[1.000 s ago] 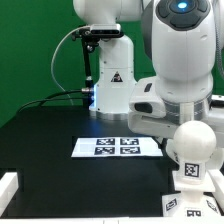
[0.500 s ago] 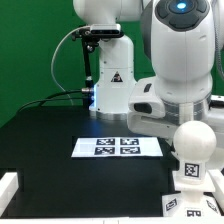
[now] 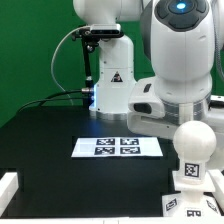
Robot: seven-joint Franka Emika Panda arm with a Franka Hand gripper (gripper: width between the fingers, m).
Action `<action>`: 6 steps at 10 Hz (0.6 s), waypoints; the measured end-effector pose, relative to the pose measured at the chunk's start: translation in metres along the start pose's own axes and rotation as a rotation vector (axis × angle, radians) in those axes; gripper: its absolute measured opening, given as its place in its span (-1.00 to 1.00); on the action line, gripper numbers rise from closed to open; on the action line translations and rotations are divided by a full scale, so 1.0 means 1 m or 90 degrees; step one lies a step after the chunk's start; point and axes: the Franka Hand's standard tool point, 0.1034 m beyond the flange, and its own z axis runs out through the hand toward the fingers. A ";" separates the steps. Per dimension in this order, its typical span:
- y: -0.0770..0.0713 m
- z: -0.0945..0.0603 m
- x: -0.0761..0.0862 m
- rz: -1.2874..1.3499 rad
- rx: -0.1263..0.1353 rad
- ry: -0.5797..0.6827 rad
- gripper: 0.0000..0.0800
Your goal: Assemble lamp
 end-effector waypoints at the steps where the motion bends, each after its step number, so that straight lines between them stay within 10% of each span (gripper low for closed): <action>1: 0.001 -0.008 -0.003 -0.010 0.002 -0.003 -0.90; 6: 0.030 -0.072 -0.012 -0.088 0.036 0.041 -0.90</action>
Offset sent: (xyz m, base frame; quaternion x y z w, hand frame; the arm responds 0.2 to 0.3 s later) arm -0.0336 -0.0351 0.0655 0.0146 0.0190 -0.0888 0.9958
